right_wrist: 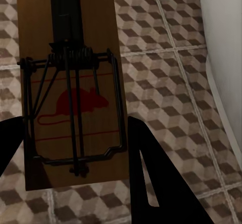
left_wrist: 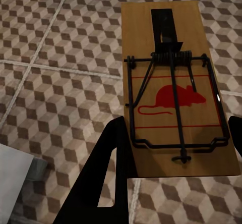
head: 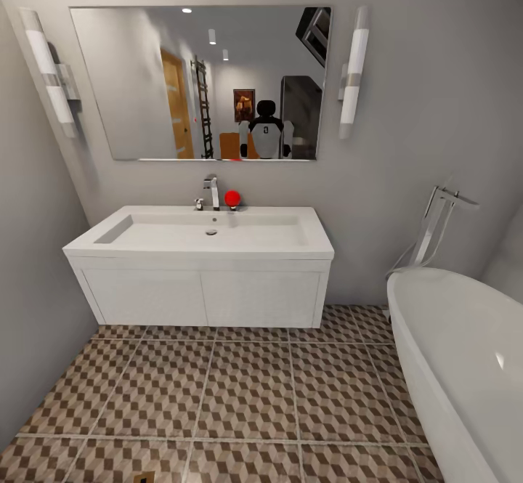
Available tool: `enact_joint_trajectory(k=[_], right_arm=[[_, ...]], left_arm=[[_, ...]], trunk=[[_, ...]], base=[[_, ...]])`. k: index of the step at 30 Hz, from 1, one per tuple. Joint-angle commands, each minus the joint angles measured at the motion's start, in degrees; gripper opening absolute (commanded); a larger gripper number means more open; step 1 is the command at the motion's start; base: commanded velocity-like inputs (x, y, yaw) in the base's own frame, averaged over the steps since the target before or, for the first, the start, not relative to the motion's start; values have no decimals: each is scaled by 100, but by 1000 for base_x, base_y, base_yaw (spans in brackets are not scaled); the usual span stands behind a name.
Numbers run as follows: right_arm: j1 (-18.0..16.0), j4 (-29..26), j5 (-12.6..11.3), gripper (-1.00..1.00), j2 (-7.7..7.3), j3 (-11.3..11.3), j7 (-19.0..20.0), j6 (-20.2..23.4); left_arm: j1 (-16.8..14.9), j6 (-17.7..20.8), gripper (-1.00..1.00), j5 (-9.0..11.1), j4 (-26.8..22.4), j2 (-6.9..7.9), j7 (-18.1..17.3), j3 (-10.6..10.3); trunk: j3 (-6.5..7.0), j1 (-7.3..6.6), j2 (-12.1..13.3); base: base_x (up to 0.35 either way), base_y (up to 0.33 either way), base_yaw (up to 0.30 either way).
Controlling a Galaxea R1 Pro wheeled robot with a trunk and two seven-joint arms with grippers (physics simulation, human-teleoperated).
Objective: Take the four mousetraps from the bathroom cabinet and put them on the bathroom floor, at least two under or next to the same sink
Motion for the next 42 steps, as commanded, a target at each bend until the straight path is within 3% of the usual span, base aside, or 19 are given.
enact_joint_trajectory(k=[1, 9, 12, 15, 17, 18, 22, 24, 27, 32, 35, 38, 42], right_arm=[[-4, 0, -34, -100, 6, 48, -23, -12], [-4, -11, -37, -100, 56, 58, -10, -26], [-4, -56, -35, -100, 58, 57, -7, -28], [-4, -132, -25, -100, 59, 57, -6, -29], [-4, -307, -4, -100, 57, 57, -10, -24], [-4, -365, 13, -100, 52, 58, -11, -16], [-4, -853, 370, -100, 6, 57, -37, 304], [-4, -1286, 635, -100, -35, 54, -90, 693], [-4, -1922, 843, -100, -110, 48, -247, 1256], [-11, -2946, 963, -100, -245, 30, -560, 1967], [-91, -3553, 1033, -100, -298, 9, -751, 2387], [-326, -4023, 1120, -100, -331, -33, -943, 3045], [-675, -4428, 1175, -100, -342, -68, -1018, 3727]], left_arm=[[-7, -21, -100, -7, 16, -3, 49, -48], [-7, 1, -100, -7, 11, -6, 51, -48], [-7, 339, -100, -20, -10, -10, 53, -39], [-7, 1105, -100, -35, -80, 1, 44, -32], [-7, 1784, -100, -43, -349, 61, 37, -26], [-7, 1933, -100, -44, -462, 87, 36, -25], [-10, 2926, -100, -53, -1479, 209, 45, -23], [-14, 3583, -100, -57, -2019, 238, 57, -22], [-26, 4305, -100, -63, -2676, 277, 72, -22], [-65, 5317, -100, -72, -3877, 373, 145, -15], [-121, 6237, -100, -76, -4704, 409, 466, -9], [-374, 7157, -100, -77, -5444, 429, 960, -4], [-993, 7706, -100, -93, -5667, 434, 1177, 3]], trunk=[[-6, 0, -3], [-6, 0, -3], [-6, 0, -3], [-6, 0, -3], [-6, 0, -3], [-6, 0, -3], [-6, 0, -3], [-6, 0, -3], [-6, 0, -3], [-6, 0, -3], [-6, 0, -3], [-6, 0, -3], [-6, 0, -3]], base=[[0, 0, 0], [0, 0, 0], [0, 0, 0], [0, 0, 0], [0, 0, 0], [0, 0, 0], [0, 0, 0], [0, 0, 0], [0, 0, 0], [0, 0, 0], [0, 0, 0], [0, 0, 0], [0, 0, 0]])
